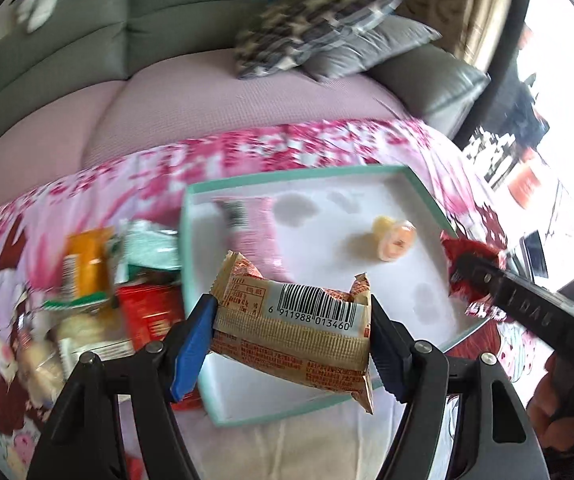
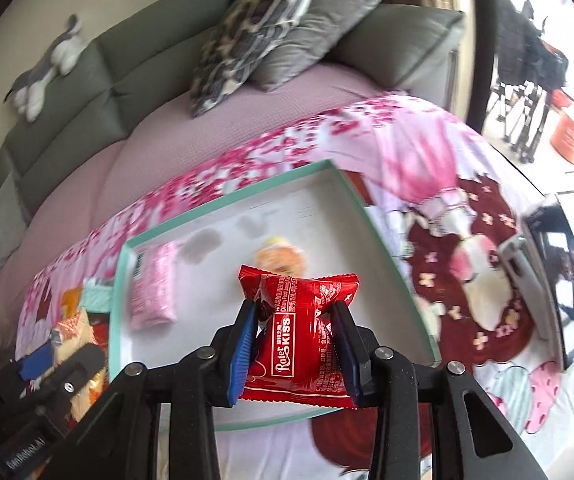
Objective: Organize snacks
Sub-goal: 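Carry both bags over the teal tray and lower them inside, then open the left tool to release the bread bag while the right tool releases the red bag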
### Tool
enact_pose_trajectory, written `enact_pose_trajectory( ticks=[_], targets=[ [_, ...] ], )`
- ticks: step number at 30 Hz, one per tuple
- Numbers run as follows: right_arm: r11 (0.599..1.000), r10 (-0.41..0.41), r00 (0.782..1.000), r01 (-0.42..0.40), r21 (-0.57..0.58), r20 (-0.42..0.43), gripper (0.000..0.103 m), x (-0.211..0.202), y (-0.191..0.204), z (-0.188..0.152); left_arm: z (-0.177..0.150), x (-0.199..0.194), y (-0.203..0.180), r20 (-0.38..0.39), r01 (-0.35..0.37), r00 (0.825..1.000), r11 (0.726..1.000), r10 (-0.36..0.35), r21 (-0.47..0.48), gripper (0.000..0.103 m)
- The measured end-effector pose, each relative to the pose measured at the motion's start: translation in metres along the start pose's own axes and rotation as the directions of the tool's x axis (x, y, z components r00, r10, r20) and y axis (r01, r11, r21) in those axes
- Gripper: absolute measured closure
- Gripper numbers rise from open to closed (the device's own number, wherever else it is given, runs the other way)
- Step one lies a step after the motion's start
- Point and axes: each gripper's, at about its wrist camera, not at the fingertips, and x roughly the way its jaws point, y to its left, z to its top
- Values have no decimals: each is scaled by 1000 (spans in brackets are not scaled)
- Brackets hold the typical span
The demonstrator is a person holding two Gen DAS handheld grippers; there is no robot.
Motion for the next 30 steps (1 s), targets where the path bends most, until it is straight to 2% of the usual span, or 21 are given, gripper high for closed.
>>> enact_pose_trajectory(
  ticks=[3,9,22,30],
  targets=[
    [999,-17,1000,17,36,4,63,0,-17,4,-3,10,-14,2,-13,1000,999,13,40,30],
    [998,-29,1000,29,53,-3,63,3,-25,4,-6,22,-23,-2,-8,1000,998,8,65,30],
    [999,-37,998,38,16,-46,62,18,-21,0,-8,31,-17,-5,-12,1000,999,12,36,30],
    [999,-46,997,46,-2,-70,62,23,-19,-1,-9,31,-17,-20,-13,1000,999,14,36,26]
  ],
)
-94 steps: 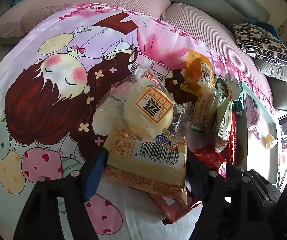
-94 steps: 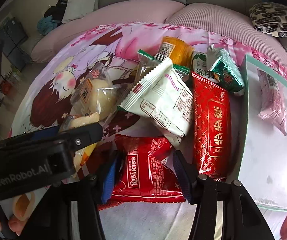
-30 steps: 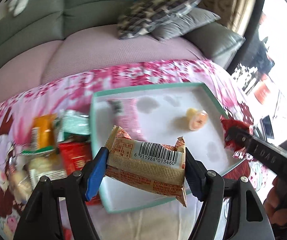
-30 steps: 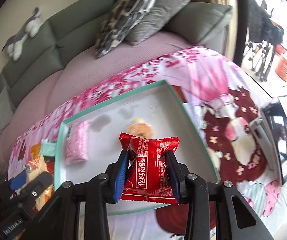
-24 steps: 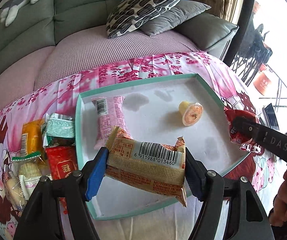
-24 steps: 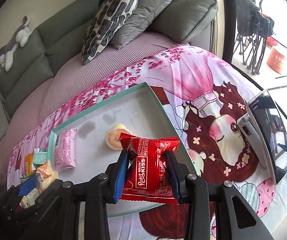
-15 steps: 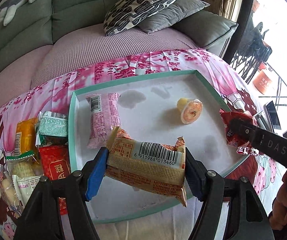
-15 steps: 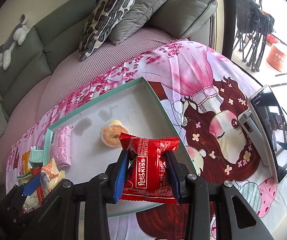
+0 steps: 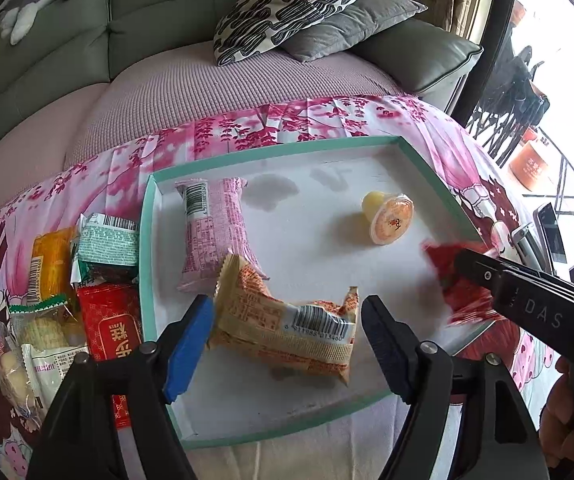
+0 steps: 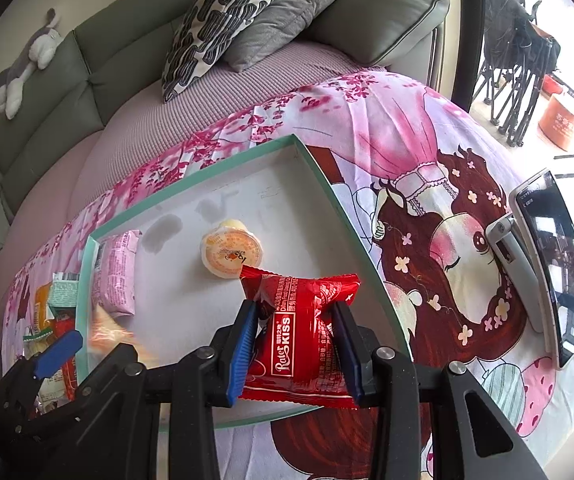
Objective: Organize snacks
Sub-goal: 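Open the left tool to release the bread bag while the right tool releases the red bag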
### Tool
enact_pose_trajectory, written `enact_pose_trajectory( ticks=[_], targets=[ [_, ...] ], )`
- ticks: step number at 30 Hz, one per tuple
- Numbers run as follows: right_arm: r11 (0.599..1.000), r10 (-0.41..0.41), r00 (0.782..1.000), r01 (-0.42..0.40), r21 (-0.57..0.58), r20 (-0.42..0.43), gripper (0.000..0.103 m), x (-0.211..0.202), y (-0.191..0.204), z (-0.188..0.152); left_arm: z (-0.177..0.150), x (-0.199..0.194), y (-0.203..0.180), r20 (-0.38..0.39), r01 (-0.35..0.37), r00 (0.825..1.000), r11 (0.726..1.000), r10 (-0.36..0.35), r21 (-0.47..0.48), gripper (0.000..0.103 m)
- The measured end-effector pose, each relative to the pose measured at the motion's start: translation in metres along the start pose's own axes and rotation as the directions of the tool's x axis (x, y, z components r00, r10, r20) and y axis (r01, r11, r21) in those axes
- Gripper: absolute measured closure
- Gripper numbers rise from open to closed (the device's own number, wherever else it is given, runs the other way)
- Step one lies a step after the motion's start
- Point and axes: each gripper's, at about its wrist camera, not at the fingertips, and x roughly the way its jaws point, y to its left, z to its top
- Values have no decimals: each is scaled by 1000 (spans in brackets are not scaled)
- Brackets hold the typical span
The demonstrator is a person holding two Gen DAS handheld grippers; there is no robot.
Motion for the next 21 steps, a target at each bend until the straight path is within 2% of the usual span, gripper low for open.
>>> enact_pose_trajectory(
  ticks=[6,7,10,11,14,18,20,21],
  targets=[
    [1000,-6,1000,6,-9,-8,60,1,2,-1,1,-6,3,-1,-9,1000,1000,9,-12,26],
    [1000,-7,1000,7,-8,-10,56,2,1,-1,1,-7,4,1,-10,1000,1000,10,-20,25],
    [1000,-9,1000,9,-6,-23,32,5,1,-1,2,-11,14,10,-19,1000,997,20,-70,9],
    [1000,-9,1000,9,-9,-28,28,6,1,-1,2,-12,19,16,-20,1000,996,22,-92,8],
    [1000,-7,999,6,-17,-33,17,10,3,-2,1,-13,33,15,-40,999,989,43,-143,8],
    [999,1,1000,-2,-32,-19,10,8,7,-2,-3,-10,49,-8,-63,998,977,63,-202,8],
    [999,5,1000,-5,-38,-12,1,7,9,-2,-5,-9,54,-17,-68,998,971,66,-228,7],
    [999,5,1000,-5,-42,-9,0,7,10,-2,-6,-9,57,-23,-68,998,969,64,-238,7]
  ],
)
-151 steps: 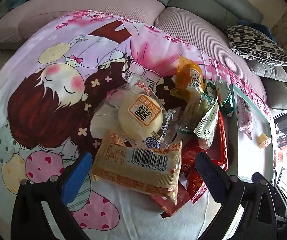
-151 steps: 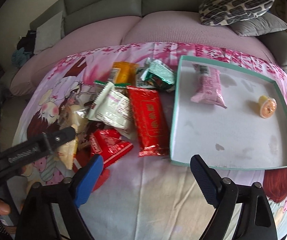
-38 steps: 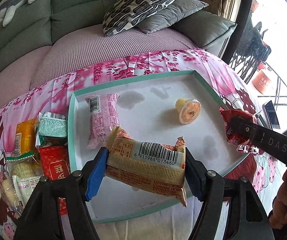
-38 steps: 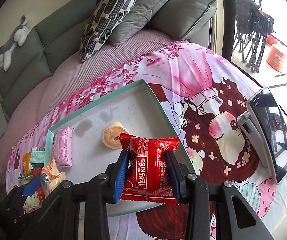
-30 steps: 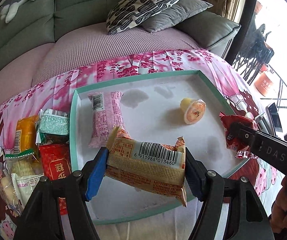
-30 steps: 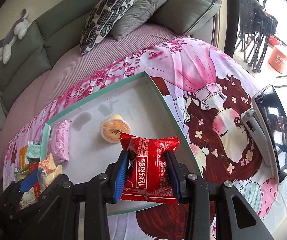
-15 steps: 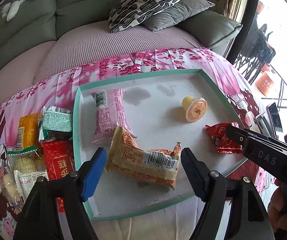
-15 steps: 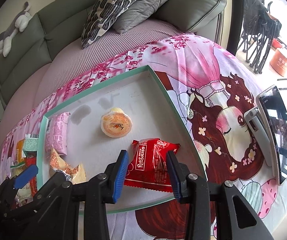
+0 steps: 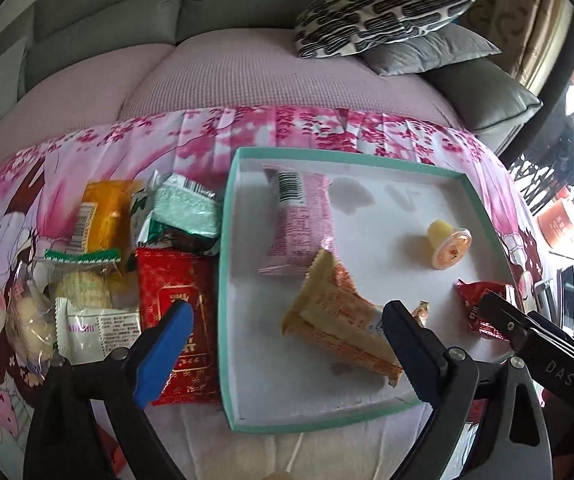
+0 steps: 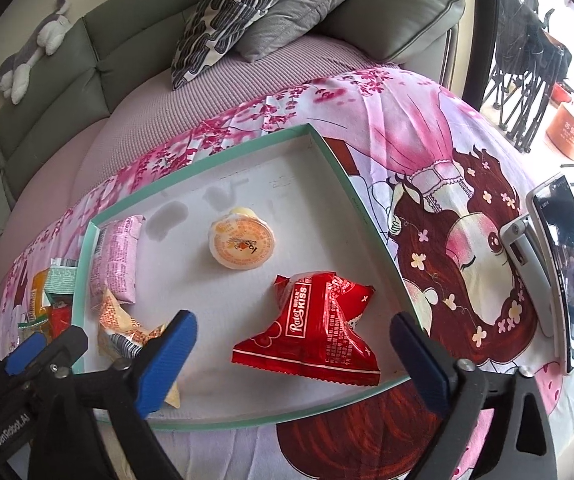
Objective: Organize snacks
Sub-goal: 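Open the left tool to release the bread bag while the right tool releases the red bag, then move the left tool to the round bun bag while the right tool approaches the red bar pack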
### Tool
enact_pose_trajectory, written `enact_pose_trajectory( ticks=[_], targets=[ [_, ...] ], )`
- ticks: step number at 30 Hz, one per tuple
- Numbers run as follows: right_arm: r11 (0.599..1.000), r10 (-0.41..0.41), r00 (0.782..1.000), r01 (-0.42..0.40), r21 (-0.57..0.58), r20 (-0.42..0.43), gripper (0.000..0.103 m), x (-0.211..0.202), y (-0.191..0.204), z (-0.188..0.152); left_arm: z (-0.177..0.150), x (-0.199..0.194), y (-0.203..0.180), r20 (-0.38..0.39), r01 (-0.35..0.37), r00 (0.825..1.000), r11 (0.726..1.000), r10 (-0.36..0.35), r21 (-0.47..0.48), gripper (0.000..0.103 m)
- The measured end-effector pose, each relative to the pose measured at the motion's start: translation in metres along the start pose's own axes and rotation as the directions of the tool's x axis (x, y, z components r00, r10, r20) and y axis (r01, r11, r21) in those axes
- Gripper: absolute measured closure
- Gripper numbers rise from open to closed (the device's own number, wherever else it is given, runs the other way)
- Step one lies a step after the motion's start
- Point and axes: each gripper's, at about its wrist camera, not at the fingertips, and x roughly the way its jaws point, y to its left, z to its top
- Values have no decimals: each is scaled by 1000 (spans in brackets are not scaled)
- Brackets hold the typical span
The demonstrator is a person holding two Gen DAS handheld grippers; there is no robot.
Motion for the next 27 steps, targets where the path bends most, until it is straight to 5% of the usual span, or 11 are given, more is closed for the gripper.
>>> enact_pose_trajectory(
  ticks=[23,27],
  targets=[
    [998,-21,997,25,-60,72,0,-20,25,-1,-5,-33,68,-7,-48,999,991,48,-126,7],
    [994,-15,998,22,-106,68,0,-29,47,-7,-10,-49,88,-8,-99,995,988,98,-117,7]
  ],
)
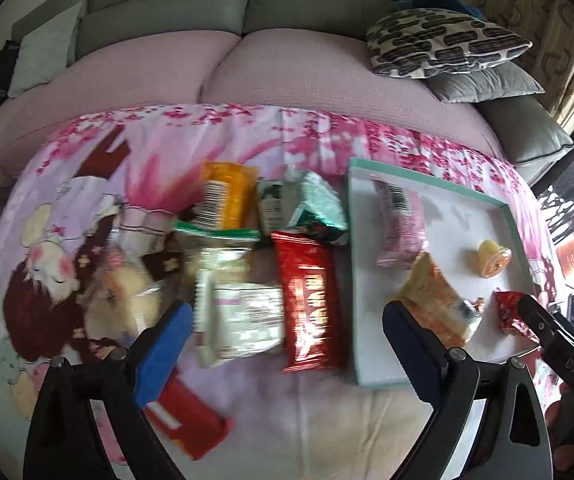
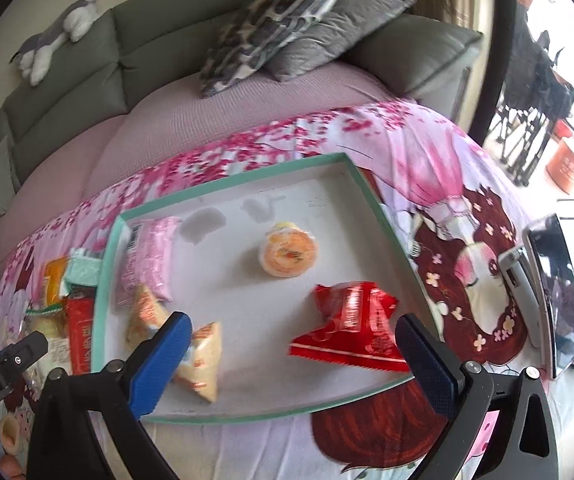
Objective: Organize snacks
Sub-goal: 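Move the left tool to the round bun bag while the right tool approaches the red bar pack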
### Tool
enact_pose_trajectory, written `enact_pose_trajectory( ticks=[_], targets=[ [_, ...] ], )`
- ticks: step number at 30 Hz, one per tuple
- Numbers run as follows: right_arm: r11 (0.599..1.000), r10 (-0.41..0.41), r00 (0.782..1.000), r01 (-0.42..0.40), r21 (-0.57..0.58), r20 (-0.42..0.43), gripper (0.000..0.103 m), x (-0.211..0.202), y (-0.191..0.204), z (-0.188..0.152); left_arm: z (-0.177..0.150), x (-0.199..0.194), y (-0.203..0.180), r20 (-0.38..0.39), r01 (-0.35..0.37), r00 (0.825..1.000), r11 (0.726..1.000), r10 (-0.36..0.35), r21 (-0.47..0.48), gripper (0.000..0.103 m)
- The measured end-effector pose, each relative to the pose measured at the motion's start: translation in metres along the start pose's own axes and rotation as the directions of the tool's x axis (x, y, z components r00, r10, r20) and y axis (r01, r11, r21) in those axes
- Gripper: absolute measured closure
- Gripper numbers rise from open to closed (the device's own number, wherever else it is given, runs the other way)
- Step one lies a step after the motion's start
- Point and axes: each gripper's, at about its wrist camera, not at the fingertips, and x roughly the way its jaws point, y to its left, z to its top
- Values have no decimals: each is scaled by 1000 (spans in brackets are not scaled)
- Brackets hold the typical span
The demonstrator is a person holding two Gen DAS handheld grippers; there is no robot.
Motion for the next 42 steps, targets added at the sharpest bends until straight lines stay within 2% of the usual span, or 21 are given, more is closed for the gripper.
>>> enact_pose_trajectory(
  ticks=[5,8,14,16,20,25,35,42],
  targets=[
    [992,83,997,-82,-92,1,0,-11,43,-9,1,-16,41,31,-14,999,996,17,-90,7],
    [982,126,992,-127,-138,-16,0,-13,69,-18,-3,-19,64,37,-44,998,990,50,-136,7],
    [946,209,974,-223,-236,-84,0,-10,119,-42,-18,-5,96,-21,-74,997,972,71,-222,7],
    [935,226,968,-246,-255,-105,0,-9,132,-51,-22,-2,102,-35,-95,995,968,89,-232,7],
    [910,257,955,-291,-296,-149,1,-7,156,-67,-29,2,112,-52,-93,995,966,83,-242,7],
    [881,273,940,-330,-339,-205,1,1,183,-85,-37,15,125,-104,-108,991,961,84,-253,7],
    [808,286,911,-396,-437,-297,2,9,229,-123,-43,27,138,-154,-121,985,960,83,-253,7],
    [765,285,908,-409,-497,-309,4,15,252,-140,-45,24,158,-151,-131,985,942,88,-308,7]
  ],
)
